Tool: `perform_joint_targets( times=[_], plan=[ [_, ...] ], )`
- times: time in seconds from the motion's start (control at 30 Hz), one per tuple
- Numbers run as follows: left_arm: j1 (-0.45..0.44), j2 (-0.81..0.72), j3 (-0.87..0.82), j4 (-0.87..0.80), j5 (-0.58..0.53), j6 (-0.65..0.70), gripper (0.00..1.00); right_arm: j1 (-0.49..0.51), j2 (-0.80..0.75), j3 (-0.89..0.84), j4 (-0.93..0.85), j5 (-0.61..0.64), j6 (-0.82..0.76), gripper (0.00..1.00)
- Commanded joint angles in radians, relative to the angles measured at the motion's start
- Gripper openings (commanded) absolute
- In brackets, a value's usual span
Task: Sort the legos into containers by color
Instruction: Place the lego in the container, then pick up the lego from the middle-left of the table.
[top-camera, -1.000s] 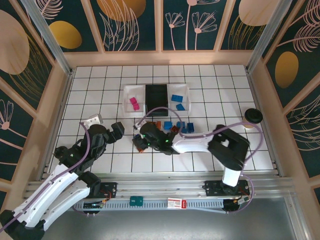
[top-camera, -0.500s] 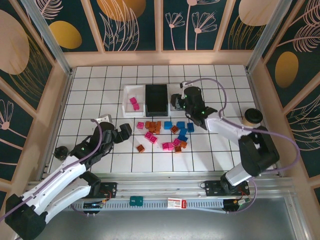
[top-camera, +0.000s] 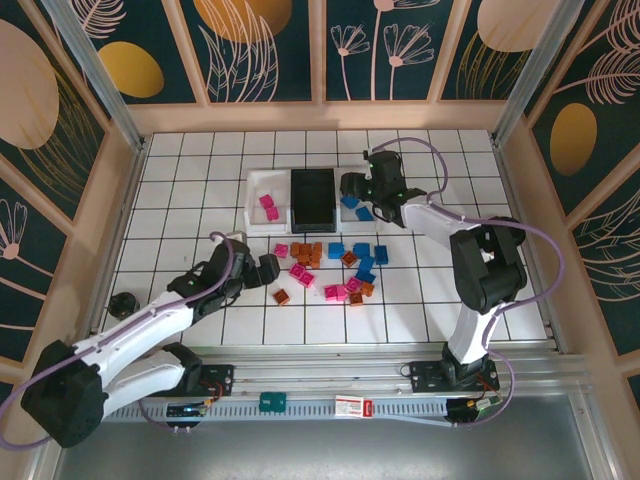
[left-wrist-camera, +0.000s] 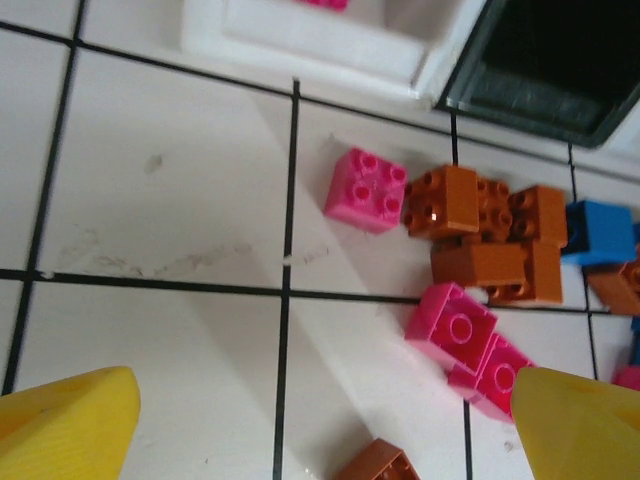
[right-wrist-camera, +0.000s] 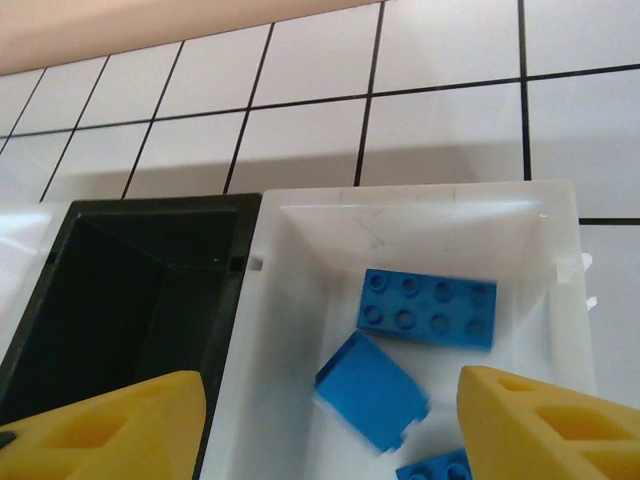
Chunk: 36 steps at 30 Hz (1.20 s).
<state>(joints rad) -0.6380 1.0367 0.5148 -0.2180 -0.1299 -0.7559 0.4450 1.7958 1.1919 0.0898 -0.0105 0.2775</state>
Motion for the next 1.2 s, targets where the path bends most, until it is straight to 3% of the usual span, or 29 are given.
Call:
perform_joint_targets(
  times=[0.0,0.3,0.53,0.97,1.17],
  plan=[
    [-0.057,0.045,-0.004,0.026,0.004,0.023,0.94,-0.002,-0.101,-0.054,0.026,-0.032,0.019,0.7],
    [-0.228,0.288,0.056,0.06,-0.081,0.015,0.84,0.035,-0.273,-0.227,0.091,-0.038,0.052,0.7],
    [-0.256,0.431,0.101,0.069,-0.106,0.011,0.69,0.048,-0.39,-0.303,0.104,-0.024,0.066,0.7],
    [-0.287,0.37,0.056,0.069,-0.083,-0.04,0.39,0.048,-0.478,-0.386,0.12,0.017,0.089,0.71],
    [-0.285,0.322,0.121,0.03,-0.105,-0.017,0.39,0.047,-0.524,-0.45,0.13,0.021,0.109,0.71]
  ],
)
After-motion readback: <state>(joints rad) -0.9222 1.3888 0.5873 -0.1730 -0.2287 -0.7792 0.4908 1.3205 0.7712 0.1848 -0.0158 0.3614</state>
